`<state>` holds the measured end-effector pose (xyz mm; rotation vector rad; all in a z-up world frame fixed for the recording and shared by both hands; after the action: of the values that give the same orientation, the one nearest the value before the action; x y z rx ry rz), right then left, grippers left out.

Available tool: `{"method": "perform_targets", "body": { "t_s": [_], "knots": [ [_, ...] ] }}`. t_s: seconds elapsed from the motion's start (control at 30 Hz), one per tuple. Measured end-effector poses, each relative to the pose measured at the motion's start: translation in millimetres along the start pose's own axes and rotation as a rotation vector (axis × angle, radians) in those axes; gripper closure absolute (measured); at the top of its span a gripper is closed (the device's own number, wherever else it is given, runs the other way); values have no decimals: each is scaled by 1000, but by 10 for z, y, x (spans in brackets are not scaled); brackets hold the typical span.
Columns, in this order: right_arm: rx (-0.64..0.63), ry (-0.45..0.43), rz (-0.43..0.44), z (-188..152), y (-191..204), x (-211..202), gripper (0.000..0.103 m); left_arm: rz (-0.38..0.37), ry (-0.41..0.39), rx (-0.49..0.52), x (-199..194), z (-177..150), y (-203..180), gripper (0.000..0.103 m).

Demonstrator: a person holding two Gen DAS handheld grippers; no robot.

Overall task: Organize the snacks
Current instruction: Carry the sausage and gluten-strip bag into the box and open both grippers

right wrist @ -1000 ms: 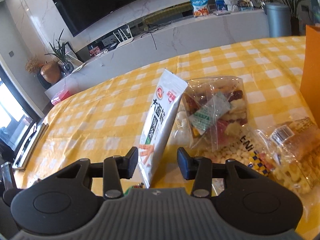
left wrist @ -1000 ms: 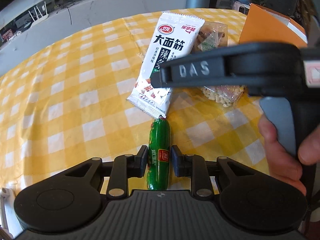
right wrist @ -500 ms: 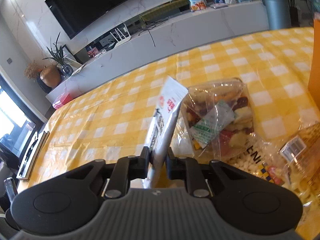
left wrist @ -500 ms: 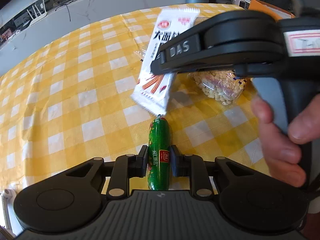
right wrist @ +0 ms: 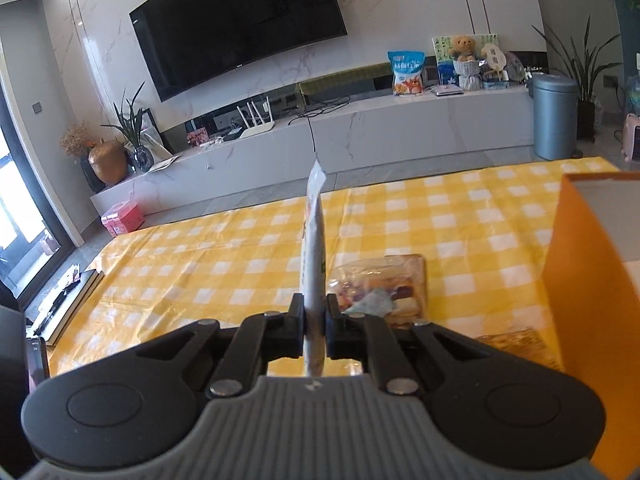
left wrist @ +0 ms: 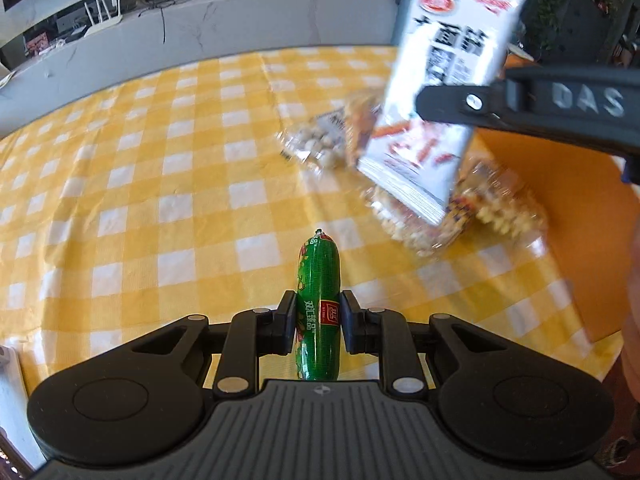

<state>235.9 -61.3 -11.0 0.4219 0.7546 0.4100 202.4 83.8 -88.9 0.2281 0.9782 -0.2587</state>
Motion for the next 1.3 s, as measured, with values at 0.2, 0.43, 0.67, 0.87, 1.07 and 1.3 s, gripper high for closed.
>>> {"method": "perform_targets", "body": {
  "t_s": [0.2, 0.43, 0.67, 0.87, 1.07, 1.3],
  "knots": [
    [11, 1, -6, 132, -249, -378, 97, -19, -73, 8, -281, 185, -190, 78],
    [42, -6, -38, 332, -635, -859, 97, -83, -167, 24, -626, 469, -509, 78],
    [77, -51, -98, 547, -1115, -1407, 97, -146, -240, 91, -772, 885, -969, 78],
    [67, -67, -166, 667, -1451, -1768, 97, -224, -269, 132, -675, 1174, -1301, 78],
    [61, -9, -242, 661, -1755, -1849, 97, -270, -255, 203, -498, 1420, -1668, 78],
    [42, 63, -299, 698, -1963, -1839, 97, -308, -191, 278, -235, 1607, -1961, 78]
  ]
}}
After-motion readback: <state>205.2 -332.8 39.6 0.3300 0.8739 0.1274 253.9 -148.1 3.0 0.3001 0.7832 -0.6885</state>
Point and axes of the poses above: each gripper's, at about its wrist camera, not at the fingertips, and x roughly the way its jaws point, y to its left, z to its top, the point moved 4 cm from there along x, roughly the way its jaws point, and after that the axes turned 15 degrees about x, right-handed, at the moved point
